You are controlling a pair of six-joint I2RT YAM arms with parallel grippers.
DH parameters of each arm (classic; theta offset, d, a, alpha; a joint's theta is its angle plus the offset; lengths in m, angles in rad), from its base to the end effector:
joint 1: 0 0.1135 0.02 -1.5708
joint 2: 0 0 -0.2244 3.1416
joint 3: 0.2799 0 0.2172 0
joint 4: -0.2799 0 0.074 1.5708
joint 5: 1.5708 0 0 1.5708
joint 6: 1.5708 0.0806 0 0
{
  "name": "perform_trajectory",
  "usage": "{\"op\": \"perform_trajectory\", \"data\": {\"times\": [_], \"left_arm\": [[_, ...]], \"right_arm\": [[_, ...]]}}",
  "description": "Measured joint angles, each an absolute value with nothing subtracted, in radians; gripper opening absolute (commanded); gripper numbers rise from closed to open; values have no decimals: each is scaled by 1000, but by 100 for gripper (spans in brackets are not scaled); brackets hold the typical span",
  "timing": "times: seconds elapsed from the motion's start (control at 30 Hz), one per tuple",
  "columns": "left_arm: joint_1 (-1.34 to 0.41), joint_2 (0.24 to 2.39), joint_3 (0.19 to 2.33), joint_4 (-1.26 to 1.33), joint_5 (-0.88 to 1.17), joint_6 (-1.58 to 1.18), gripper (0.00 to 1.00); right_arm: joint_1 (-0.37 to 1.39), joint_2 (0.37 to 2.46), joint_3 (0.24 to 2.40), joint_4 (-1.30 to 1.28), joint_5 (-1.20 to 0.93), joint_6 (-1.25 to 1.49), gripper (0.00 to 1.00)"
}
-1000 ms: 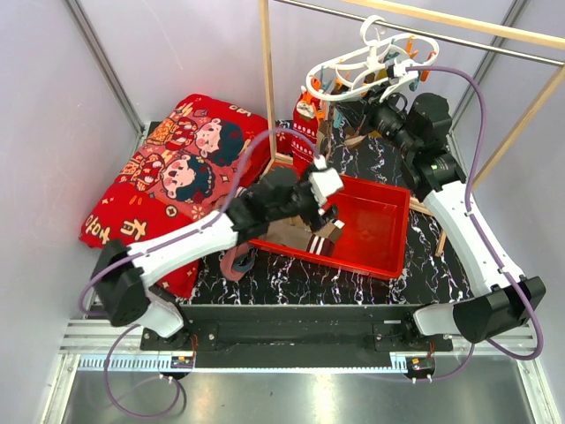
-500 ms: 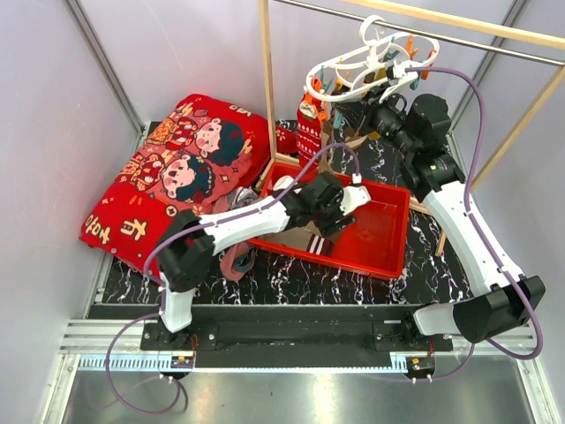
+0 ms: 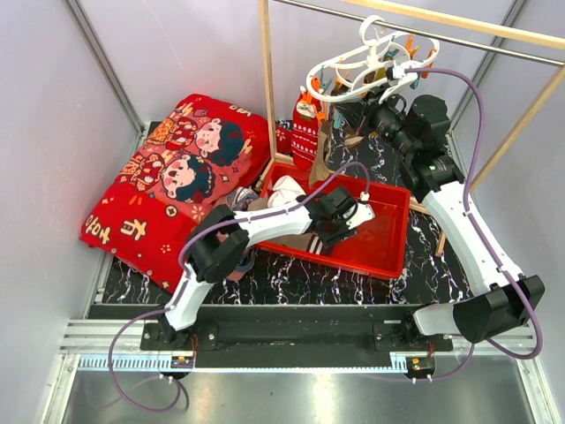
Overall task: Clip the socks to the hanger
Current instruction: Pick up the sock from the bin.
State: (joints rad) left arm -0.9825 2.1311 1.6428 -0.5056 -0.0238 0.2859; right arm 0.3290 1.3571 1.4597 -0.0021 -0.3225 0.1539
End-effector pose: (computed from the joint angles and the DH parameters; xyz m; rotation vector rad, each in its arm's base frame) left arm 0.2436 -0.3617 0.1291 1.5224 2.0851 -0.2326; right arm 0.2980 0.1287 0.4290 -0.3955 1.4542 0.6265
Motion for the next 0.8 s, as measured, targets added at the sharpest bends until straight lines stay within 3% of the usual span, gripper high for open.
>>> {"op": "perform_trajectory", "data": {"times": [0.13,0.17,0.2,0.33,0.5,0.8], "left_arm": [[-982,2172,1673,-524,-23,279,43],[-982,2179,1679,-525,-23,277,38],[-982,2184,1683,-527,-23,275,26],[-985,2185,1683,-531,-23,266,9],[-985,2161,1678,-543,-20,244,0],[-959,1824,1568,-443,-6,158,0]], "right_arm": [[329,1357,1458,2,-322,154,0],[329,1357,1458,3,-322,154,0],[329,1357,1458,3,-322,154,0],[329,1357,1456,4,-321,154,0],[329,1357,1454,4,-315,154,0],[329,1354,1454,4,-308,152,0]]}}
